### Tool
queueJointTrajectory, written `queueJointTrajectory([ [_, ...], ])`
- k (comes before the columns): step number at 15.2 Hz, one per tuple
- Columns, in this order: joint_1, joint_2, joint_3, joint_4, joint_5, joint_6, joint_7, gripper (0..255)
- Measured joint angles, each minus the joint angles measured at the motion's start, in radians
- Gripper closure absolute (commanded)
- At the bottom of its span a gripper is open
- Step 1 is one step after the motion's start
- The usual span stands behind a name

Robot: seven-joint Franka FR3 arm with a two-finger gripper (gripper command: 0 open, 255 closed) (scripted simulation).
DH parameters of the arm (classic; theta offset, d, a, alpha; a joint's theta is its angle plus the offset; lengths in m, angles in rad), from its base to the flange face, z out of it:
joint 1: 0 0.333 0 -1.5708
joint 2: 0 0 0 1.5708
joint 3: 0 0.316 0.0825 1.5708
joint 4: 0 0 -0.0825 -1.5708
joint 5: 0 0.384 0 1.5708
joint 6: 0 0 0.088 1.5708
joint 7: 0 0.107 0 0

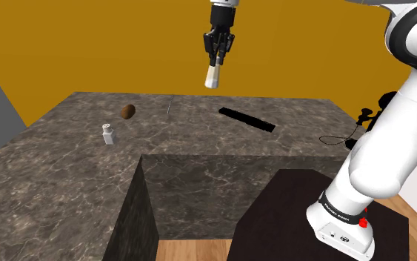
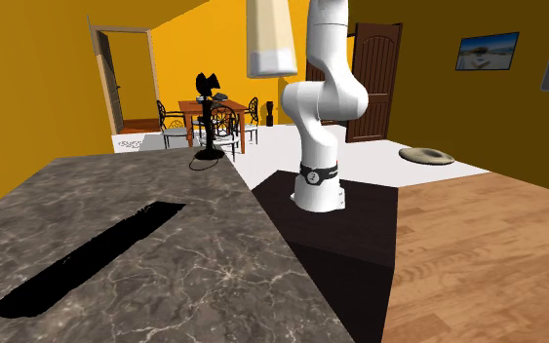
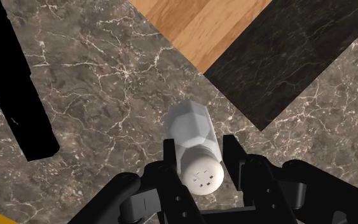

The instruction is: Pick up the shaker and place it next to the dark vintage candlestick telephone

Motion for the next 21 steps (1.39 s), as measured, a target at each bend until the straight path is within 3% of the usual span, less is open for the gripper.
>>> queueJointTrajectory([
  [14,0.002,0.114,0.002,0.346,-0.006,-0.231,0.023,255],
  [21,-0.052,-0.099,-0.052,0.099,0.006,-0.207,-0.084,255],
])
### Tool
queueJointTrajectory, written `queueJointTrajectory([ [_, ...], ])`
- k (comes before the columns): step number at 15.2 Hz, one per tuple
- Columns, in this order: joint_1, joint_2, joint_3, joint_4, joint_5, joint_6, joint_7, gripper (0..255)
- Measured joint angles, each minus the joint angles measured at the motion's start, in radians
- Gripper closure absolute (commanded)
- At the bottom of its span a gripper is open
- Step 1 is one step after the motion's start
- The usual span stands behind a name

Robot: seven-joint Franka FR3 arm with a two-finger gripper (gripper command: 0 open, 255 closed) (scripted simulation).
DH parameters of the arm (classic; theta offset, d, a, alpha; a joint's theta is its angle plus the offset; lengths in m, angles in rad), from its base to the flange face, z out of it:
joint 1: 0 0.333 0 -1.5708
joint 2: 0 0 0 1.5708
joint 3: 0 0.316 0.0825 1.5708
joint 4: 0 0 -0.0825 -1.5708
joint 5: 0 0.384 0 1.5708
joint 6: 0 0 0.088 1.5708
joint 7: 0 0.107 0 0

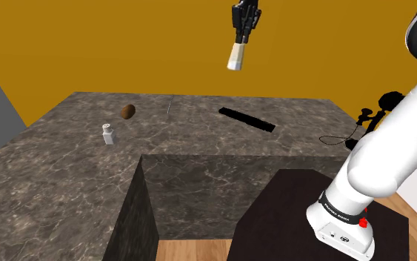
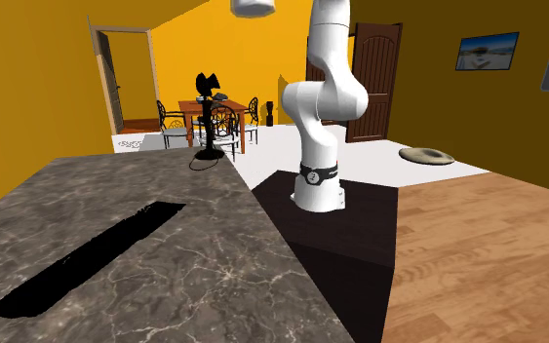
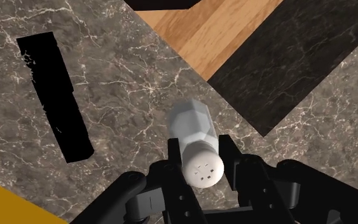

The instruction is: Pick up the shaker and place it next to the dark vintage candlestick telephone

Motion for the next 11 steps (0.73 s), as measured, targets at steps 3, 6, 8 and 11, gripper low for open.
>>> queueJointTrajectory([
  [3,-0.02,-0.102,-0.028,-0.113,-0.003,0.006,-0.049,255],
  [6,-0.042,-0.181,-0.066,-0.189,-0.015,-0.001,-0.111,255],
  [8,-0.056,-0.237,-0.094,-0.239,-0.026,-0.011,-0.152,255],
  [11,-0.074,-0.303,-0.131,-0.293,-0.046,-0.026,-0.207,255],
])
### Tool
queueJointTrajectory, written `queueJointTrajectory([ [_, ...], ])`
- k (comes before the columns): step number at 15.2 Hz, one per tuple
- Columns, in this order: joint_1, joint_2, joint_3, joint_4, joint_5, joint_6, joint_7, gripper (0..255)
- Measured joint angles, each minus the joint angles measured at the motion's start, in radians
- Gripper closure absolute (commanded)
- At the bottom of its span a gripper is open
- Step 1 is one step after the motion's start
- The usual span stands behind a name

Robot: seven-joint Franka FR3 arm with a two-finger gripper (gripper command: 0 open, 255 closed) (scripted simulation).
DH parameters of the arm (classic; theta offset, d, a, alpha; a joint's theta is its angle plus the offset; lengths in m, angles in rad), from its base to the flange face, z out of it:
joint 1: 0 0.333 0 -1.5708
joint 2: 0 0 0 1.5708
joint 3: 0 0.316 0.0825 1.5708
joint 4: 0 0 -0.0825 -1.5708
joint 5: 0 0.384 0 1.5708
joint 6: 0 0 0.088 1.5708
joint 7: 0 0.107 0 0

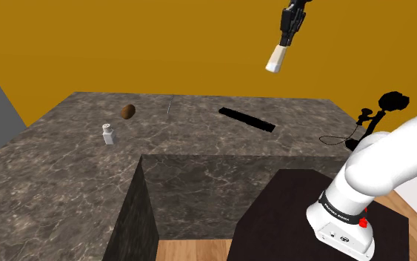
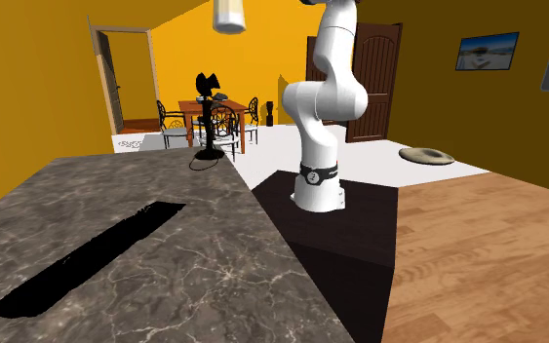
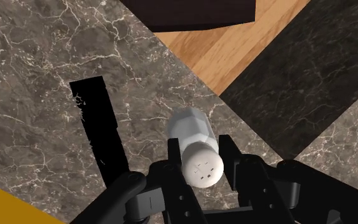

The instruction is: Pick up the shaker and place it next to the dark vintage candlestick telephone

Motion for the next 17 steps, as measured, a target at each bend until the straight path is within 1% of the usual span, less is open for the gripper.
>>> queueJointTrajectory([
  [4,-0.024,-0.081,-0.054,-0.062,-0.036,-0.021,-0.077,255],
  [9,-0.051,-0.144,-0.131,-0.087,-0.09,-0.06,-0.181,255],
  [11,-0.064,-0.193,-0.159,-0.127,-0.118,-0.067,-0.223,255],
  [17,-0.09,-0.243,-0.261,-0.12,-0.2,-0.114,-0.356,255],
])
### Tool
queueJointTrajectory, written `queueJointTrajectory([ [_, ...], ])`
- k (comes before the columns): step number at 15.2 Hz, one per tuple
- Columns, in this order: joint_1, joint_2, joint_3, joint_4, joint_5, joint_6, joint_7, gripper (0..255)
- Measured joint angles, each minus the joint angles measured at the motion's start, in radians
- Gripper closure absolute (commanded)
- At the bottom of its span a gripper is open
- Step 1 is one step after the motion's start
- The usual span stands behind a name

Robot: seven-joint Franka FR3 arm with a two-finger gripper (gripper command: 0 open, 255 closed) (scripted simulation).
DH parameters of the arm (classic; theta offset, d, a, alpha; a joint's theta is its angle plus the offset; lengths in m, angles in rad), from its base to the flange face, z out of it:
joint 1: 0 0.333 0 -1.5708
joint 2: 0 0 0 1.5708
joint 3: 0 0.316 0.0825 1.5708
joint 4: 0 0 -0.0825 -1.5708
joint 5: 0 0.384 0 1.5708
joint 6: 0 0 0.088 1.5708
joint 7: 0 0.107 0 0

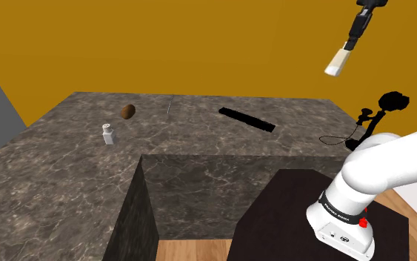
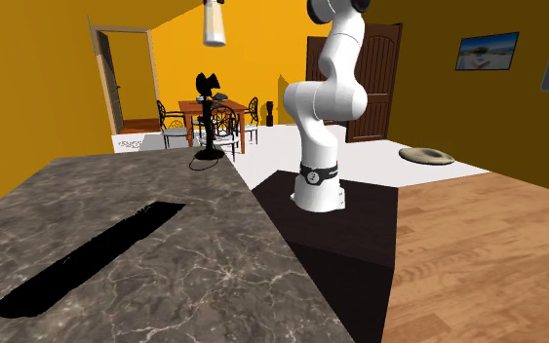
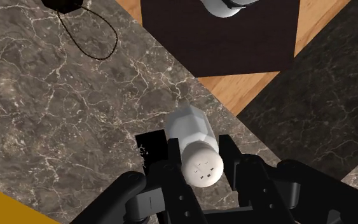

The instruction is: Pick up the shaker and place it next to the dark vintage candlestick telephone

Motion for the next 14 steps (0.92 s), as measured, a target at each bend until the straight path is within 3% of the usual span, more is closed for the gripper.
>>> queueJointTrajectory([
  [5,-0.015,-0.027,-0.086,0.02,-0.071,-0.03,-0.111,255],
  [14,-0.034,-0.099,-0.101,-0.148,-0.1,0.07,-0.11,255],
])
